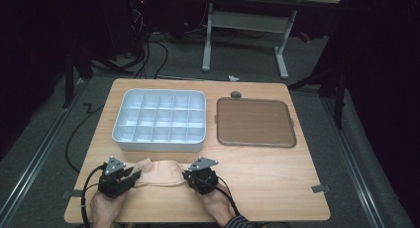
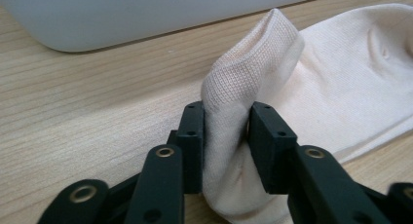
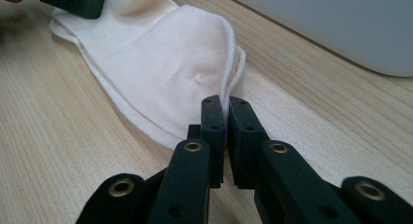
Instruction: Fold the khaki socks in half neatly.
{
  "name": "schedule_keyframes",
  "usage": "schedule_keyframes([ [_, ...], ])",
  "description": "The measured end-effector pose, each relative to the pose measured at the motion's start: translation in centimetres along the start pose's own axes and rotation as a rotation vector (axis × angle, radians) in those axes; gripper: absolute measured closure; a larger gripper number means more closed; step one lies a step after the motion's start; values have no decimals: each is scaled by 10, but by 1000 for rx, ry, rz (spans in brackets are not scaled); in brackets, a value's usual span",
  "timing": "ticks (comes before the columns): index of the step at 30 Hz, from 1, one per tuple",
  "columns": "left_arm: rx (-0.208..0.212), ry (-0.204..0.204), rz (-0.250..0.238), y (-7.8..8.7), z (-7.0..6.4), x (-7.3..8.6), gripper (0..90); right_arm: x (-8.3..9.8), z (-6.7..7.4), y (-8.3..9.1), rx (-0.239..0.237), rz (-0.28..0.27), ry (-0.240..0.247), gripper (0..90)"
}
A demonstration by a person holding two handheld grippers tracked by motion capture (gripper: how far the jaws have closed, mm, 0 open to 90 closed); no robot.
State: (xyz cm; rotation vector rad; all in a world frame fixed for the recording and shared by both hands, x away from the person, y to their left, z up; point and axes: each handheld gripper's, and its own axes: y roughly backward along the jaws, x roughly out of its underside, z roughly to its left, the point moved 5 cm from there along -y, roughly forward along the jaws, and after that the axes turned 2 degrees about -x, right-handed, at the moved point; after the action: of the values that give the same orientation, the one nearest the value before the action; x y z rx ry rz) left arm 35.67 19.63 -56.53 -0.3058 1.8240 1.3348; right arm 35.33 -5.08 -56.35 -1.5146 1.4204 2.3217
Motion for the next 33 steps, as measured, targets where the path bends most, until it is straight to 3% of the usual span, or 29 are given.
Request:
schedule_keyframes([
  [11,31,-6,-1,2,-4,-1,784,-1,0,5,4,-16,1,870],
  [20,59,-5,-12,4,-9,-6,792,-1,-3,10,10,-23,6,872],
  [33,106,-14,-30,0,-30,-15,792,8,-14,29,37,-35,-1,872],
])
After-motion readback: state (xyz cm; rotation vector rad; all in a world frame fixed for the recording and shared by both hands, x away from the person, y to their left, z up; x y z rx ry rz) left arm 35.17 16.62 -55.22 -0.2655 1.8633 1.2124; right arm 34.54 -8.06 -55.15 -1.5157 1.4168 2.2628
